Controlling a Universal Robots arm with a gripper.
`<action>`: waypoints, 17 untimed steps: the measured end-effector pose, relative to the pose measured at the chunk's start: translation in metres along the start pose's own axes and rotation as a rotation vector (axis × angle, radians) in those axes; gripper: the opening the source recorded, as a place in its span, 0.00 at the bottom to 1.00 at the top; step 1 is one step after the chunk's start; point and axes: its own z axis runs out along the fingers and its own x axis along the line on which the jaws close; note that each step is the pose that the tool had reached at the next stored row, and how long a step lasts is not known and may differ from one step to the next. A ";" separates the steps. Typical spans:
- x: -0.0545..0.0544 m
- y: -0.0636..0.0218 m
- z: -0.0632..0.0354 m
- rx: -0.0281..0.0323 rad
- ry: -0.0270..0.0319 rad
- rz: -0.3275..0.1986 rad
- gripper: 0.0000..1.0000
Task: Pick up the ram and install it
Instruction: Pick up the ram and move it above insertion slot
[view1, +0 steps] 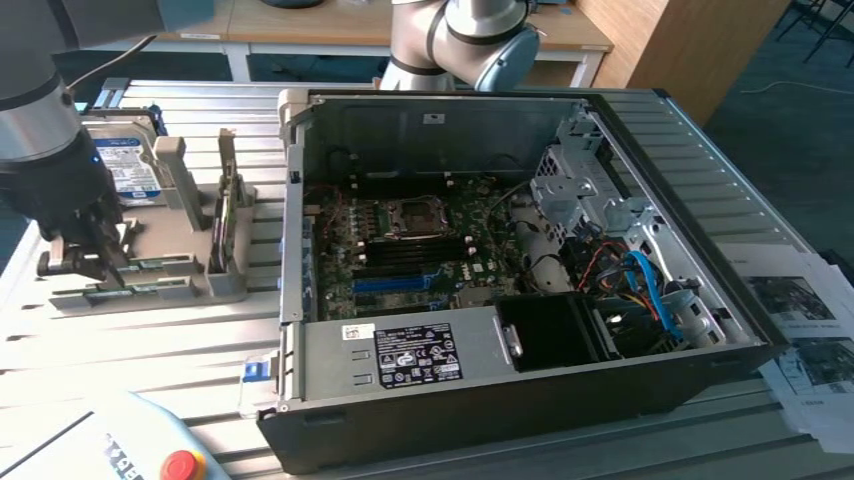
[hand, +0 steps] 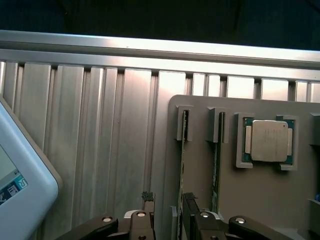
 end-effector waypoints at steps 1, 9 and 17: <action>0.000 -0.0001 0.0008 0.0000 -0.0001 0.000 0.36; -0.004 -0.0004 0.0012 0.0000 -0.0001 0.000 0.36; -0.009 -0.0009 0.0012 -0.0001 0.0000 0.000 0.36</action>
